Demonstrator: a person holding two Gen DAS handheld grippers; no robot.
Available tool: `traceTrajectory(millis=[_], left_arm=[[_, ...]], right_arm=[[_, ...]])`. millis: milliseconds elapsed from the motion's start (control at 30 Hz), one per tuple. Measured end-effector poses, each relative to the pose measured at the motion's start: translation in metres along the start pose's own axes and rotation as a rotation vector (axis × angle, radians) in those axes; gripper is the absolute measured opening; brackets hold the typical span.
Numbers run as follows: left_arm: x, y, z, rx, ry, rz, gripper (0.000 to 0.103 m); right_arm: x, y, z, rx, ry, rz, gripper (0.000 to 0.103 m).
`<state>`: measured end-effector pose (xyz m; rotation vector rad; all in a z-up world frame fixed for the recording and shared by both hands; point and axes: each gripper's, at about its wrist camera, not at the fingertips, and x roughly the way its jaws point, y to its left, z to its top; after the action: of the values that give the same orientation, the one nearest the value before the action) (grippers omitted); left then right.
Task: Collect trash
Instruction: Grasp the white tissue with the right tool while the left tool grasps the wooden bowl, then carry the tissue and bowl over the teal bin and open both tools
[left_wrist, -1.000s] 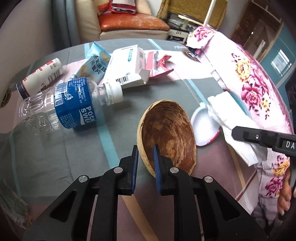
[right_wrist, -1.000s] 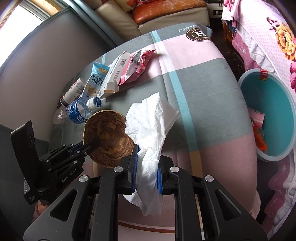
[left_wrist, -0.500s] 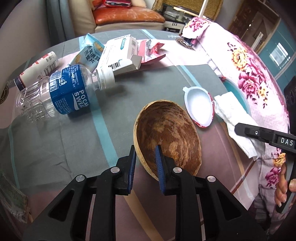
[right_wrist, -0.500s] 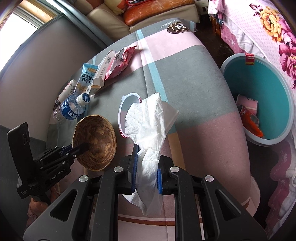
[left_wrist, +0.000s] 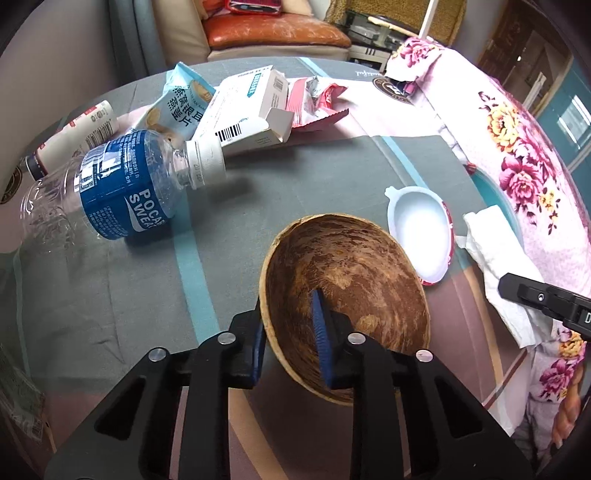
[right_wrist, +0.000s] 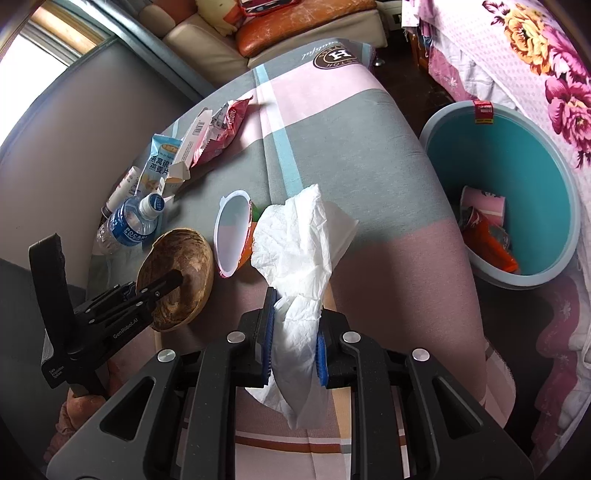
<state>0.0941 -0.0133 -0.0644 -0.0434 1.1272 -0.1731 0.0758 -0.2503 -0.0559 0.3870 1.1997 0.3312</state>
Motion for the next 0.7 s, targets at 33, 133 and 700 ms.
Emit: traceTrajectory(millis=[33,133,700], left_arm=[[-0.005,0.000,0.000,-0.002,-0.014,0.001,0.015],[-0.019,0.000,0.002,-0.008,-0.051,0.020,0.010],[-0.074,-0.031,0.020,0.055,-0.139,0.045,0.010]], right_arm=[[0.000,-0.001,0.000,0.002,-0.001,0.000,0.018],[-0.001,-0.002,0.001,0.006,-0.007,0.004,0.018],[-0.027,-0.020,0.003,0.040,-0.087,0.047,0.018]])
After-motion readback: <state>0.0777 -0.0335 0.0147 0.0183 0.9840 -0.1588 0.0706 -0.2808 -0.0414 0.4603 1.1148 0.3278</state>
